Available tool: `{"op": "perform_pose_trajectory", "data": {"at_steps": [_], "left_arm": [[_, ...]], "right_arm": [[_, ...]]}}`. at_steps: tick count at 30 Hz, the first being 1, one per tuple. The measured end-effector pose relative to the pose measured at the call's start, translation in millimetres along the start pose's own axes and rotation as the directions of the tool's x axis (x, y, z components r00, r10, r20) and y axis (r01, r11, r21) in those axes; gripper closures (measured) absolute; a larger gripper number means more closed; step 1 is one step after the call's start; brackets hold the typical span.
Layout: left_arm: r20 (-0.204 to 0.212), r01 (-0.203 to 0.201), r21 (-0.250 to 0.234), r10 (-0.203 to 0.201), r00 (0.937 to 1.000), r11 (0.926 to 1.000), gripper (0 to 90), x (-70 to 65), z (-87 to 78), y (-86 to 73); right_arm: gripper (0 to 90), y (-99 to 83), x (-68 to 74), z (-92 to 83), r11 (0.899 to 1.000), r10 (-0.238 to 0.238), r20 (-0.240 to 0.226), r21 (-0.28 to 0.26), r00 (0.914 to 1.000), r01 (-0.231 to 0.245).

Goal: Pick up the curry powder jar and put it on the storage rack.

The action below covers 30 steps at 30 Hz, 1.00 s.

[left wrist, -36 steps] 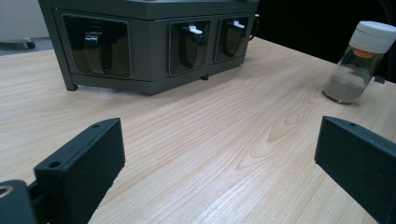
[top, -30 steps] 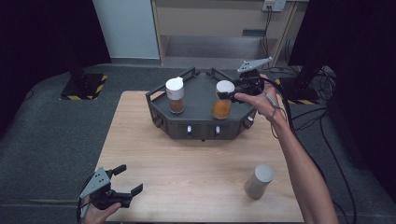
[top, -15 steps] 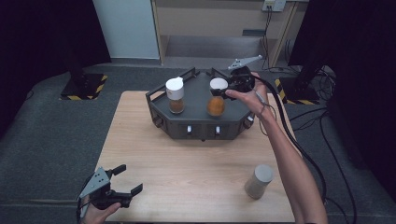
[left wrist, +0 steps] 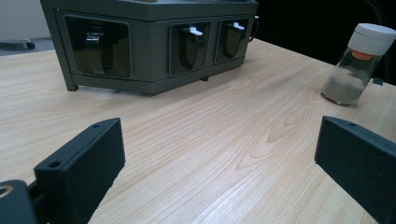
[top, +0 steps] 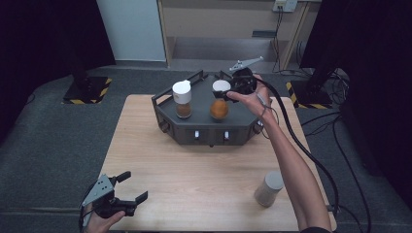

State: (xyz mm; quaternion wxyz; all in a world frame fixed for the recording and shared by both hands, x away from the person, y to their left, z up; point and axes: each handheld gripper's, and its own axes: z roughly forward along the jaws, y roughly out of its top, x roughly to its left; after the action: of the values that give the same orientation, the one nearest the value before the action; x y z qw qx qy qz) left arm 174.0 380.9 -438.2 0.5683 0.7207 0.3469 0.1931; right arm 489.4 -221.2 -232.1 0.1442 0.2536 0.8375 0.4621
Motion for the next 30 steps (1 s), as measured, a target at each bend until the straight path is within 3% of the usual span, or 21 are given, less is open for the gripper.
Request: {"op": "perform_pose_trajectory", "data": {"at_steps": [30], "left_arm": [[-0.001, -0.004, -0.003, 0.004, 1.0000, 1.0000, 0.9, -0.2, -2.1, -0.2]], "right_arm": [[34.1, -2.1, -0.1, 24.3, 1.000, 0.008, 0.007, 0.006, 0.9999, -0.008]]}}
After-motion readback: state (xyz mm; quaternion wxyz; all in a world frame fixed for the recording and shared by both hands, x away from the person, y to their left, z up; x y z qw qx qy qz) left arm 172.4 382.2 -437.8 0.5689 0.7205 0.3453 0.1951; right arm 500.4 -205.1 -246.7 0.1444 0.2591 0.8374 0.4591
